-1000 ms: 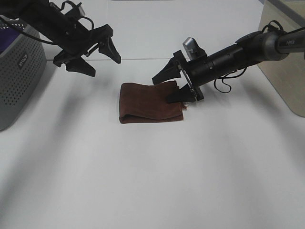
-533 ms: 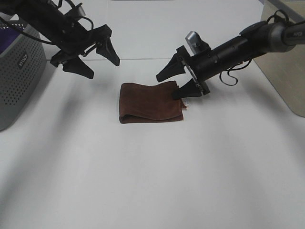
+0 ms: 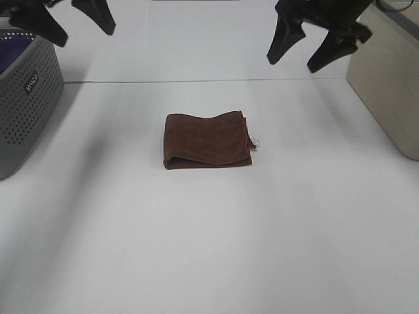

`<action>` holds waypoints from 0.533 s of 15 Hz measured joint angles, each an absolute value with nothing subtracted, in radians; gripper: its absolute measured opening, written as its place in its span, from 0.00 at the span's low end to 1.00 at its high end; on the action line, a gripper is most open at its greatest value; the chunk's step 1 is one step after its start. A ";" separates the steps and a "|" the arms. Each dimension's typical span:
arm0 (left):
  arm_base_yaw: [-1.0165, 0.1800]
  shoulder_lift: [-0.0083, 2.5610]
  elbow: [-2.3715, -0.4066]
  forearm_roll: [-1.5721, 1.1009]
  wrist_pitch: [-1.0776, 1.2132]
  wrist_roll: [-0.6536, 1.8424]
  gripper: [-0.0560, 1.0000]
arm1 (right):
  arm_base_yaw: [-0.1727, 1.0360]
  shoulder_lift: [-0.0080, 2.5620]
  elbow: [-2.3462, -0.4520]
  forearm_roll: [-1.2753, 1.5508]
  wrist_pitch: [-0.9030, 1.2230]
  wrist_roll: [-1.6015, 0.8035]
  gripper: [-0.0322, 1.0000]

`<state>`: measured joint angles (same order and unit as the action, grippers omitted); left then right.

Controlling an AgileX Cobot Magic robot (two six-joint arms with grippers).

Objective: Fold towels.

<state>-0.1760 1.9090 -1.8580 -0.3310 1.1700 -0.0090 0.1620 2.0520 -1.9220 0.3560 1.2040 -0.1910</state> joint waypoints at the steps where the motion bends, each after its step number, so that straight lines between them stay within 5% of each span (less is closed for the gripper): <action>1: -0.176 1.883 -1.858 -0.307 1.188 -0.028 0.79 | 0.178 1.992 -1.919 0.306 1.205 -0.170 0.79; 8: -0.176 1.371 -1.529 -0.061 1.213 -0.125 0.79 | 0.207 1.605 -1.628 0.170 1.209 -0.087 0.79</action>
